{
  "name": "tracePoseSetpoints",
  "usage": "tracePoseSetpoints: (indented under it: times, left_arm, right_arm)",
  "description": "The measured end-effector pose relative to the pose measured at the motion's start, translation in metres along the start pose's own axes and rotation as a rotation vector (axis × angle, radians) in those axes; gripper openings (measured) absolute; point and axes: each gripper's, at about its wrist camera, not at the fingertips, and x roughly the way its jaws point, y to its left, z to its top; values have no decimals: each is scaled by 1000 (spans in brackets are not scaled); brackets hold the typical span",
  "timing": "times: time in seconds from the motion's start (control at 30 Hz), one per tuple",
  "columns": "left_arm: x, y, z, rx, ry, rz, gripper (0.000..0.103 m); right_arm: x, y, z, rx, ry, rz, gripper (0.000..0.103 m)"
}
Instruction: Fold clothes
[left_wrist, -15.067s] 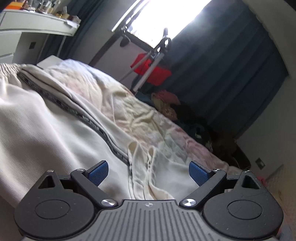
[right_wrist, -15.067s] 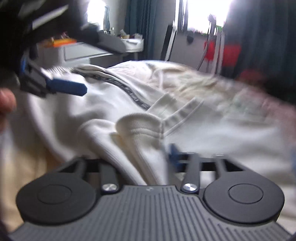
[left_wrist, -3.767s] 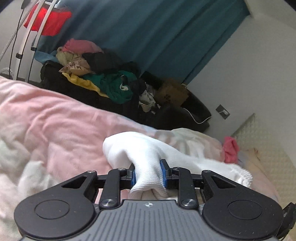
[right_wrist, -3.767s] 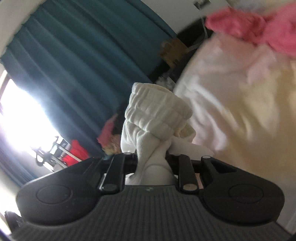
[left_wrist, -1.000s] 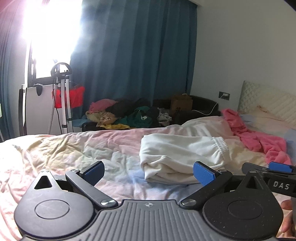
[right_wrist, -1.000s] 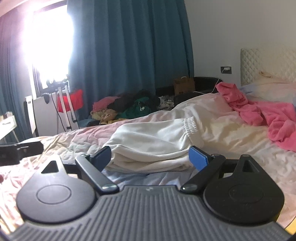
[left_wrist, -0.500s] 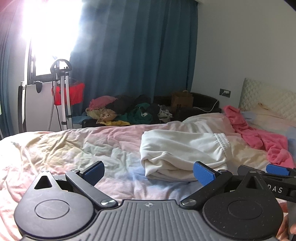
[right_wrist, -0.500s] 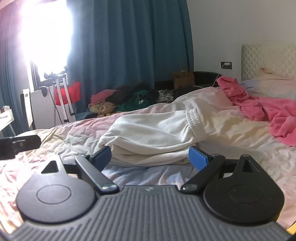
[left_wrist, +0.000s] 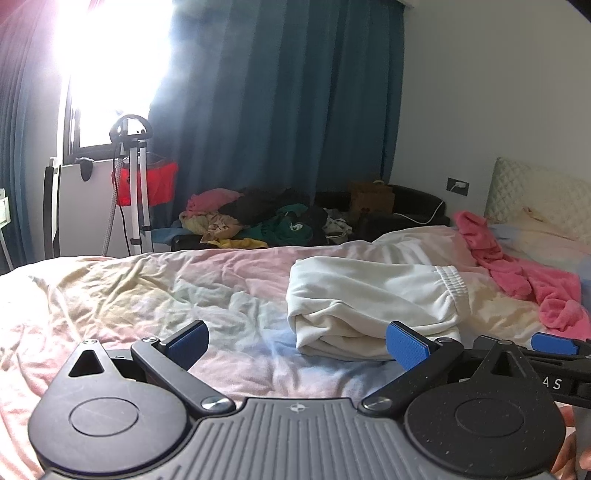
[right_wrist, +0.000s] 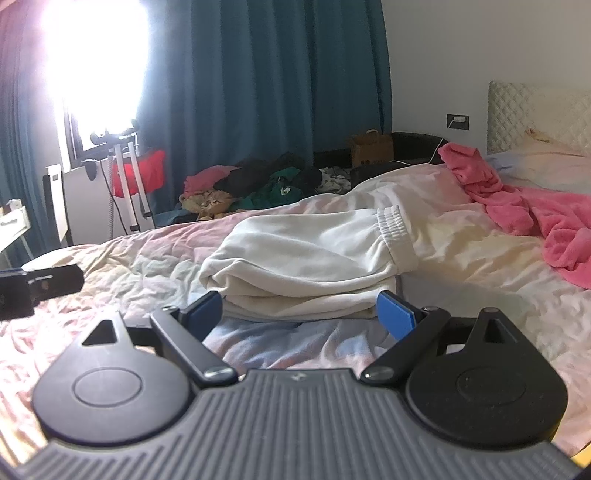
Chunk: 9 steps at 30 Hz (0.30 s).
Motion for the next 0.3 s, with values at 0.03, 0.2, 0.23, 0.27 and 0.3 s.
tracePoseSetpoints:
  times: [0.03,0.2,0.23,0.27,0.3]
  left_arm:
    - [0,0,0,2,-1,3,103]
    - [-1,-2,0,4,0,5,103]
    - [-1,-2,-1,4,1,3,103]
    - [-1,-3,-1,7,0,3,103]
    - [-1,-3,-1,11,-1,3,103]
  right_arm:
    - [0,0,0,2,-1,-2,92]
    - [-1,-2,0,11,1,0,92]
    - [0,-2,1,16,4,2,92]
    - [0,-3,1,19,6,1,92]
    - [0,-3,1,22,8,1,92]
